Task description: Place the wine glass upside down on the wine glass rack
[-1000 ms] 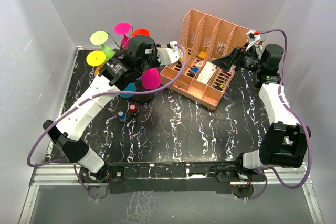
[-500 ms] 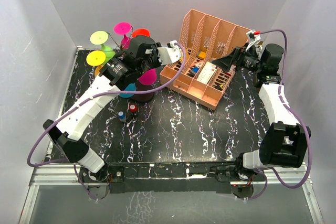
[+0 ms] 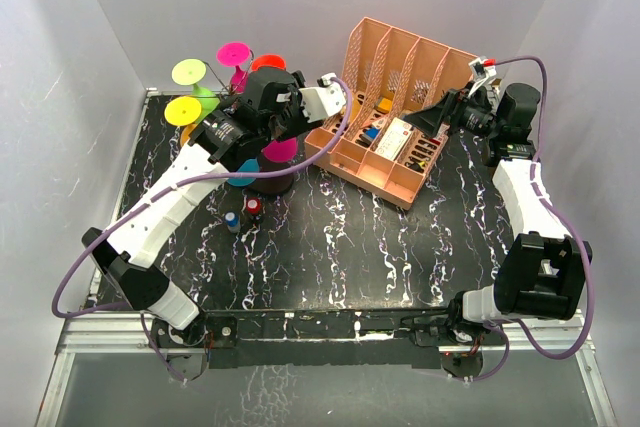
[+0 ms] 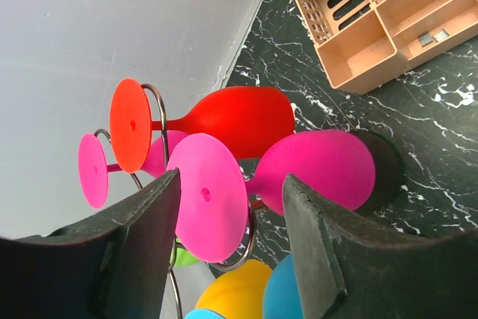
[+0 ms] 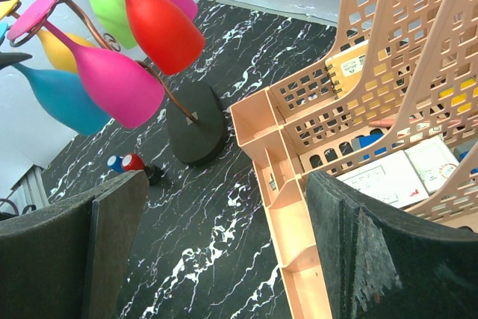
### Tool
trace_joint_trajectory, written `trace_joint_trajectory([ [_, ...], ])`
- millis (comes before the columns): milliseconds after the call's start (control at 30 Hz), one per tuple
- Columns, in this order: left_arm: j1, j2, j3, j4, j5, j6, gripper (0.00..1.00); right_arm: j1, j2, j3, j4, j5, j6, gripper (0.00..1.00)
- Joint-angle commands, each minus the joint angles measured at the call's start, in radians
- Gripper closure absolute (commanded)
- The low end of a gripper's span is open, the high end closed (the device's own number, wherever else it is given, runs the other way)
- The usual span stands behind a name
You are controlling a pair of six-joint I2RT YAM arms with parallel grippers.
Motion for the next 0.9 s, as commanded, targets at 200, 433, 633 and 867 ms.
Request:
trace_joint_trajectory([
  [200, -0.003, -0.034, 0.058, -0.013, 0.085, -0.116, 0.27, -0.006, 0.0, 0.005, 0.046, 0.001, -0.017, 0.04],
  [433, 0.05, -0.084, 0.064, 0.003, 0.076, -0.246, 0.03, -0.007, 0.006, 0.208, -0.339, 0.168, -0.363, 0.03],
  [633, 0.141, -0.133, 0.057, 0.096, -0.015, -0.355, 0.03, -0.006, -0.002, 0.312, -0.516, 0.5, -0.595, 0.02],
  [867, 0.337, -0.215, 0.04, 0.156, -0.01, -0.562, 0.03, -0.004, 0.058, 0.427, -0.642, 0.66, -0.678, 0.02],
])
